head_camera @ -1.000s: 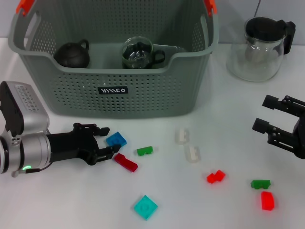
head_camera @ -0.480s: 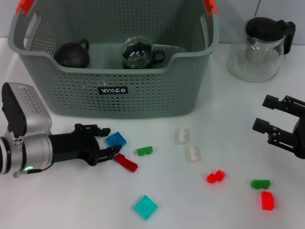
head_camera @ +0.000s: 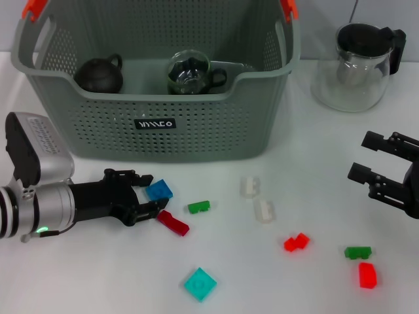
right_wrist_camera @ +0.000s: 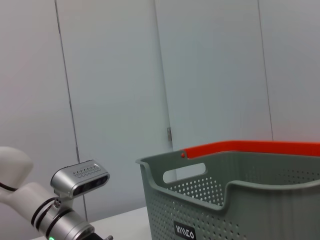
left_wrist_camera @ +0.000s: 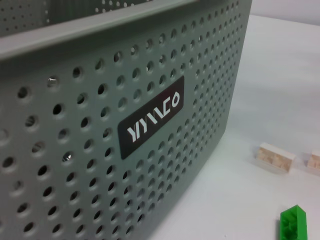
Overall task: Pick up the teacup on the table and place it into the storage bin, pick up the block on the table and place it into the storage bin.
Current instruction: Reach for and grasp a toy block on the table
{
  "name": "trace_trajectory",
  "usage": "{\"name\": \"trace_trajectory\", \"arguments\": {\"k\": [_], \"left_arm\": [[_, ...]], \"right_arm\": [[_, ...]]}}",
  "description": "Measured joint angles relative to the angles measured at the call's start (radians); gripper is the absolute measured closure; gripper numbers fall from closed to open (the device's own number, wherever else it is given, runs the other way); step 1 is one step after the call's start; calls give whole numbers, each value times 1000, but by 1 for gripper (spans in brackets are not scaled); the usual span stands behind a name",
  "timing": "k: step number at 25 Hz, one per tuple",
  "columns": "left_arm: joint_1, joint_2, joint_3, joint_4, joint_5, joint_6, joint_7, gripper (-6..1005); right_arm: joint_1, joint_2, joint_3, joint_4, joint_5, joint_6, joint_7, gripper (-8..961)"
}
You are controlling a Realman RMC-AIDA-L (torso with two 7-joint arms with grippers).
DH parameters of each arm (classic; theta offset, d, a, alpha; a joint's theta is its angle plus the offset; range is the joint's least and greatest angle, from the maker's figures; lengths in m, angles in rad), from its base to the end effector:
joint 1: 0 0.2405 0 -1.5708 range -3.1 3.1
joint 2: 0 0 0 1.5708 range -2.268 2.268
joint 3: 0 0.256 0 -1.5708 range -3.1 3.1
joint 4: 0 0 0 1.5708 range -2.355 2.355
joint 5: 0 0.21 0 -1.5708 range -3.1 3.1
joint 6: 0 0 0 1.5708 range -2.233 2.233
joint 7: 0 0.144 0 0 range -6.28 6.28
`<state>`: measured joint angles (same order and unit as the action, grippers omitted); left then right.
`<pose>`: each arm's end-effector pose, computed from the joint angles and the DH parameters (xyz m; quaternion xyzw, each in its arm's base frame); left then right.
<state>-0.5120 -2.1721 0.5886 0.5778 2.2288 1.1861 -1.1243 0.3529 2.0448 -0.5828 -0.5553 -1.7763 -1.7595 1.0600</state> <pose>-0.3136 0.3253 -0.0510 -0.9477 -0.1968 -0.0949 0.2326 0.2957 0.2743 0.0314 -0.8953 0.1468 0.3658 0.2075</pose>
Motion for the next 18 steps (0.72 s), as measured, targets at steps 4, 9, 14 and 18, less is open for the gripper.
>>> {"name": "trace_trajectory", "arguments": {"k": [4,9,14,18], "left_arm": [[0,0,2,0,0,-1,0,434],[0,0,8,0,4,-1,0,437],[0,0,14,1,2,3,-5,440],[-2,1,6,12,-8,23,-14,543]], "right_arm": [[2,0,0,0,0,0,0,267],[2,0,0,0,0,0,0,267],[1,0,0,0,0,0,0,268],[-1,0,0,0,0,0,0,268]]}}
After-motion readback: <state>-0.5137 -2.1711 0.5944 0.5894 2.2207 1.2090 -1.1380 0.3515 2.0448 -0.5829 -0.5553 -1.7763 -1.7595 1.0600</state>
